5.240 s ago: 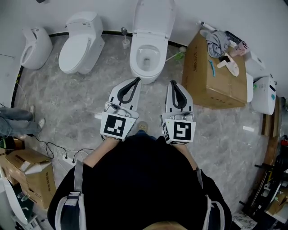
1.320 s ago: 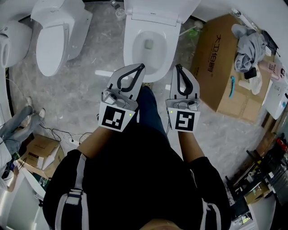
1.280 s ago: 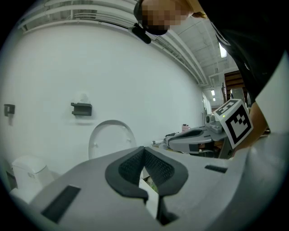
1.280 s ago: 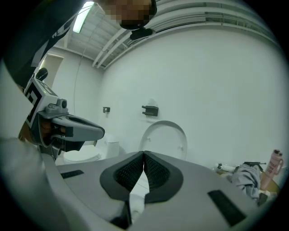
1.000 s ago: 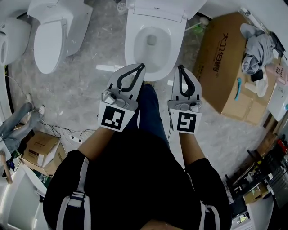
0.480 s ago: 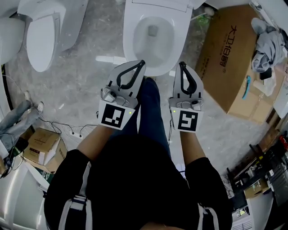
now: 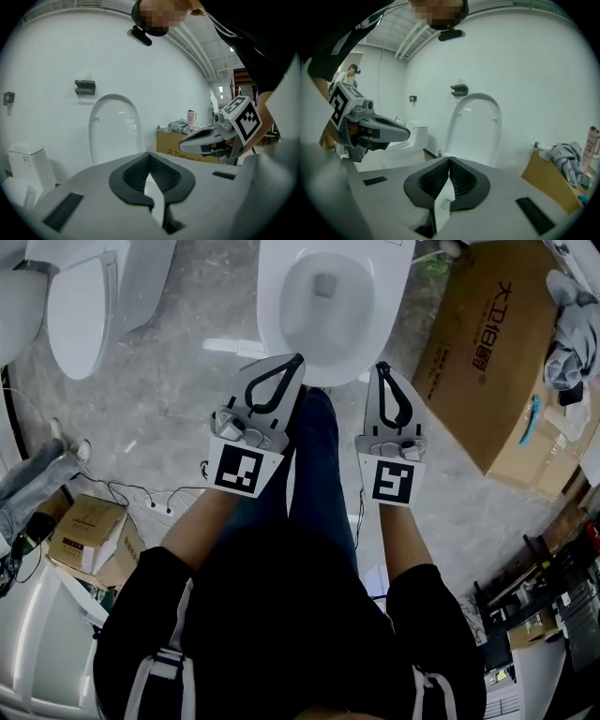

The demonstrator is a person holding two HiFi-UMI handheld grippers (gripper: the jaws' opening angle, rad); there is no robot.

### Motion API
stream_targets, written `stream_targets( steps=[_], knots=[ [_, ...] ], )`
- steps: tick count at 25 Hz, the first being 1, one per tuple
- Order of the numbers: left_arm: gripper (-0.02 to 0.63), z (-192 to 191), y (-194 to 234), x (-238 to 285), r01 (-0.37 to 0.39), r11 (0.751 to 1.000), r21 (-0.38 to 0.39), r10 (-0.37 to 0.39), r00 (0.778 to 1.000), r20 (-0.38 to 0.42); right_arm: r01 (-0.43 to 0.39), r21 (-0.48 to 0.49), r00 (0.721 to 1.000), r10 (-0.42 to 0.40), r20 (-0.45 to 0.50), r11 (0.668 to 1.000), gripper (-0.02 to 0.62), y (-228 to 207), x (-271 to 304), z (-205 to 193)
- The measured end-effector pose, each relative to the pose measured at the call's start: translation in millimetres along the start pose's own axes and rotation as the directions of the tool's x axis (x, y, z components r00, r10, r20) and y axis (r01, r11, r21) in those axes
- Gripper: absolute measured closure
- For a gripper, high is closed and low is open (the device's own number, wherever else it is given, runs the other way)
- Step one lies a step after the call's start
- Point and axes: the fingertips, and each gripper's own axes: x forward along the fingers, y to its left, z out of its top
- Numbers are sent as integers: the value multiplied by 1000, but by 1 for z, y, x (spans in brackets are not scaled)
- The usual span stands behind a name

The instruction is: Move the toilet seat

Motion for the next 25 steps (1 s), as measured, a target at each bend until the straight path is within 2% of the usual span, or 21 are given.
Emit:
stream_targets(
  steps=[4,7,11,16,25],
  knots=[
    [600,-15,-5,4,12,1000,-18,-12,1000,-3,-23,-3,994,22,-106,1000,574,6,0,-29],
    [600,-28,-8,6,24,999,-33,-25,1000,-16,-31,-4,988,30,-153,1000,574,8,3,-44],
    [600,-48,-8,8,15,1000,-28,-16,999,-35,-30,5,985,31,-168,1000,574,10,10,-60],
    [600,-87,-11,5,-9,992,-128,-10,989,-148,-30,12,980,32,-198,999,574,12,15,-81],
    [600,-124,-17,11,-1,988,-151,-29,980,-199,-40,21,968,44,-246,999,574,17,20,-115]
  ],
)
